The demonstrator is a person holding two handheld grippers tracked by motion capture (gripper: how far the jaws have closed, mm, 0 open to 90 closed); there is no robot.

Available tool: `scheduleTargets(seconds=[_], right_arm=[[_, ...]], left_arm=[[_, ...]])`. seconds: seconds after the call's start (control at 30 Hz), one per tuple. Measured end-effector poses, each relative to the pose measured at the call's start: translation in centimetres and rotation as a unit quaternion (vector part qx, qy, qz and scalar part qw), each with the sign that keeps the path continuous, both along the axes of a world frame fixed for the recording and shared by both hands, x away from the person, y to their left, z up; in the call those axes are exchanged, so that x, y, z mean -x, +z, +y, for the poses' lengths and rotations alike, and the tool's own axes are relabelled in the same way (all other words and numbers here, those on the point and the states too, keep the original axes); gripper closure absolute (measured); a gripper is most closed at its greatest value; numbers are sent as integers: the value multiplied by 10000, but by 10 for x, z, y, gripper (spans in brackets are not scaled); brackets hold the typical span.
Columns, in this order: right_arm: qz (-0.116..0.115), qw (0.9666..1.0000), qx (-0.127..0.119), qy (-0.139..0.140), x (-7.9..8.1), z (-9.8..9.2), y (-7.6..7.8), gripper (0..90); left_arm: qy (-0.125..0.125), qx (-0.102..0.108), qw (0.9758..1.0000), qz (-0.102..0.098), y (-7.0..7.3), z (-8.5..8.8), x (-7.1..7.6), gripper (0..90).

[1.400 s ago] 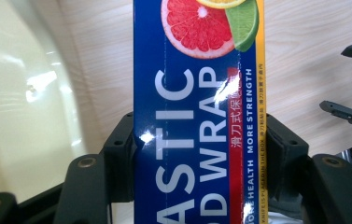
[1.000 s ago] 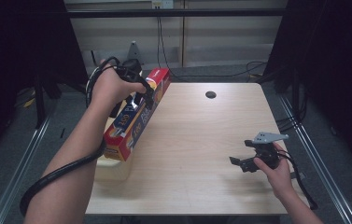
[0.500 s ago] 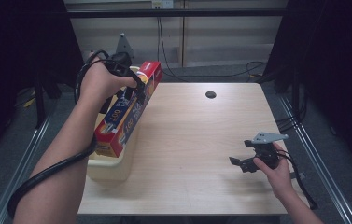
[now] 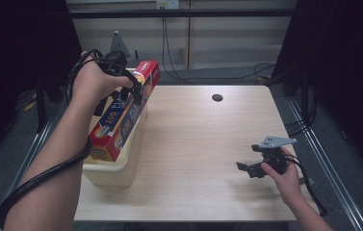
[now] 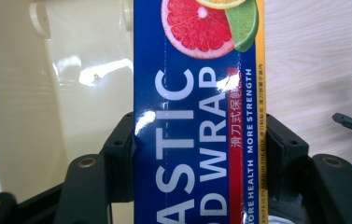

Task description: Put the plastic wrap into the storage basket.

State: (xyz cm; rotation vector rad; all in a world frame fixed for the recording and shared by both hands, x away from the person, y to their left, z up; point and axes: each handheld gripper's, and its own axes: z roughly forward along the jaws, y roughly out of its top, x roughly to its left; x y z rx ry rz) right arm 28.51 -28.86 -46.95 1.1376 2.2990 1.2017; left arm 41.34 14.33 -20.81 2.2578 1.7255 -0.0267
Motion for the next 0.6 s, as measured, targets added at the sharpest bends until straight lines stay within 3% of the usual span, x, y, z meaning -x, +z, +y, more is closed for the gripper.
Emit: scheduleTargets(seconds=[0.6], right_arm=[[-4,10000,32,37,0,1,0,25]], left_arm=[[264,-18,9996,-62,8,23,4,405]])
